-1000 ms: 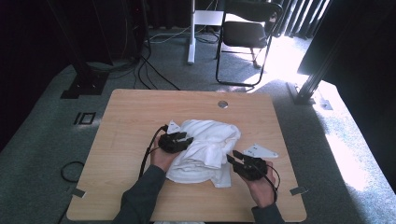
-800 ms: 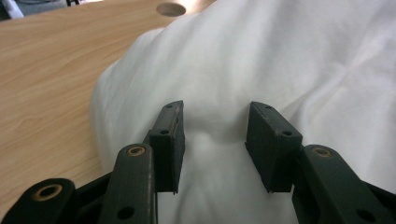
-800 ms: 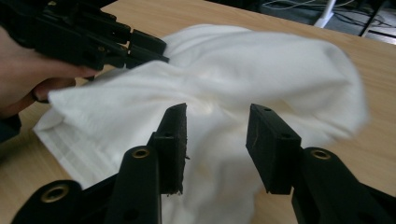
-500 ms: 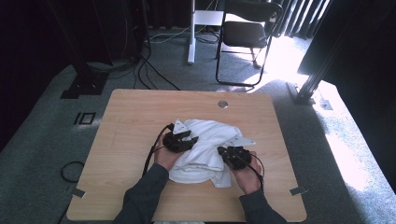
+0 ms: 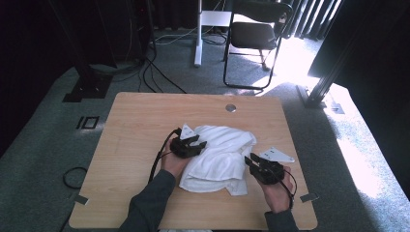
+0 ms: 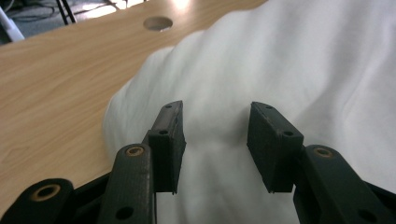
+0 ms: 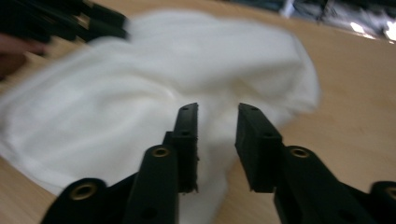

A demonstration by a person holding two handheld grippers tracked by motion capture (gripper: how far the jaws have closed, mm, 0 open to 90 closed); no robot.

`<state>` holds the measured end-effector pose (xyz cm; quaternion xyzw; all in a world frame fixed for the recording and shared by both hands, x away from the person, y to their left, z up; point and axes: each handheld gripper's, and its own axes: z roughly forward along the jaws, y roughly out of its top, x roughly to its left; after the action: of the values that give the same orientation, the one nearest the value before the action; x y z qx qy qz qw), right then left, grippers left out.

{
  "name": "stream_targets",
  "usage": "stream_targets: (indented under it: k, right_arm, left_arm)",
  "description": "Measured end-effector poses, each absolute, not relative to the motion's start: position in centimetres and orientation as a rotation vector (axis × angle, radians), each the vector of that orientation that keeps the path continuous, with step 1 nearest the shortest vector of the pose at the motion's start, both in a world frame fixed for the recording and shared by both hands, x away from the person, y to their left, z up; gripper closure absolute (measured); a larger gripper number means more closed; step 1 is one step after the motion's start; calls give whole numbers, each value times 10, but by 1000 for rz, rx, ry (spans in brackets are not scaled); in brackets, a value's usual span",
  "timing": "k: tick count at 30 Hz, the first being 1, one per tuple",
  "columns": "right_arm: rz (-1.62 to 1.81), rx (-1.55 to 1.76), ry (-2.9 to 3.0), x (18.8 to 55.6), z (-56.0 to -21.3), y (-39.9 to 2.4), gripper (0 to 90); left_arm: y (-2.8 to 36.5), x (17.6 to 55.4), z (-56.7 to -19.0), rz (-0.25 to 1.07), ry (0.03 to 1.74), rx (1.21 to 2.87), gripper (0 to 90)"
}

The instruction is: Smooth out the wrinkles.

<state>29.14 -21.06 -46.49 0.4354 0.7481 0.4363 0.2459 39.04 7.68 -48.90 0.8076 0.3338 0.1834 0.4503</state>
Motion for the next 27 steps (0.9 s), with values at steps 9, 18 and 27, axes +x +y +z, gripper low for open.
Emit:
stream_targets:
  k: [9, 18, 27]
  right_arm:
    - [1021, 1162, 2240, 335, -489, -168, 878]
    - [1032, 1196, 2148, 294, -479, -205, 900]
    - [1112, 1234, 2057, 284, -473, -224, 686]
  left_arm:
    - [53, 401, -486, 458, 767, 2062, 590]
    - [51, 406, -498, 431, 802, 2093, 617]
    - [49, 402, -493, 446, 803, 2060, 572]
